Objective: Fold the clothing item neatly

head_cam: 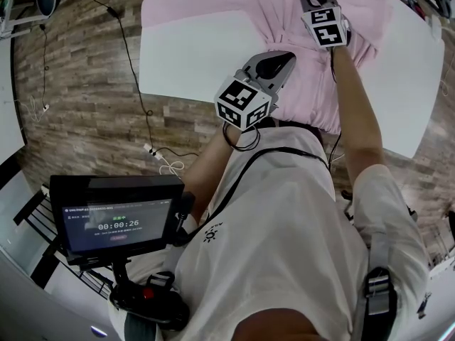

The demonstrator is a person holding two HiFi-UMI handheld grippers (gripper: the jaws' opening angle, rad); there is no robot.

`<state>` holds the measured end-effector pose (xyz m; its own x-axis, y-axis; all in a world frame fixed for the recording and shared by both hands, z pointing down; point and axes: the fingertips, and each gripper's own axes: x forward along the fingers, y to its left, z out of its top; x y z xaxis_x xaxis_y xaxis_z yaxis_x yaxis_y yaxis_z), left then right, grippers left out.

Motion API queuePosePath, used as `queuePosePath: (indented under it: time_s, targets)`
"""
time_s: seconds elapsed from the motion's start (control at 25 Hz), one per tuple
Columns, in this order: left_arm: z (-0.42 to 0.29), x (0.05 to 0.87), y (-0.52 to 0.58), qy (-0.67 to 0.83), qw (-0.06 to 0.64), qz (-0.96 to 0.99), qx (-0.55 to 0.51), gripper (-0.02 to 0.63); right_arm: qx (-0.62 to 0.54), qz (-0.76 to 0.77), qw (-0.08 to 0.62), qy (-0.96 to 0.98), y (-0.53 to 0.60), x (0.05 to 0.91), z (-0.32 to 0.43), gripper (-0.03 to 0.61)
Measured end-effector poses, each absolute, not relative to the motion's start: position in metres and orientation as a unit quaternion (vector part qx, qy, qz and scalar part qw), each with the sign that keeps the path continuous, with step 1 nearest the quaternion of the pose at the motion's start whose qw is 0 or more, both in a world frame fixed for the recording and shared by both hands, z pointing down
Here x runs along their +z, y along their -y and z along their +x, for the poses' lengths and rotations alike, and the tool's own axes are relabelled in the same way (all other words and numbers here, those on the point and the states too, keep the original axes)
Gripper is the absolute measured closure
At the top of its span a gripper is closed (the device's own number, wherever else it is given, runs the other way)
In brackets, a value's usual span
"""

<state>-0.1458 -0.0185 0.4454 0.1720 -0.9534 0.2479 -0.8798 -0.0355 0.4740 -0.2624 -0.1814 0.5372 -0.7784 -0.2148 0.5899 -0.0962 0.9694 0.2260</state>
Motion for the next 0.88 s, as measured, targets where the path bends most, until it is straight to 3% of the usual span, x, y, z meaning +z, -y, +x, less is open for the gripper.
queuePosePath:
  time_s: [0.88]
  targets:
    - [-0.137, 0.448, 0.015, 0.634, 0.280, 0.718, -0.067, 0.609, -0.111, 0.044, 0.340, 0.933, 0.152, 0.548, -0.266, 0.537]
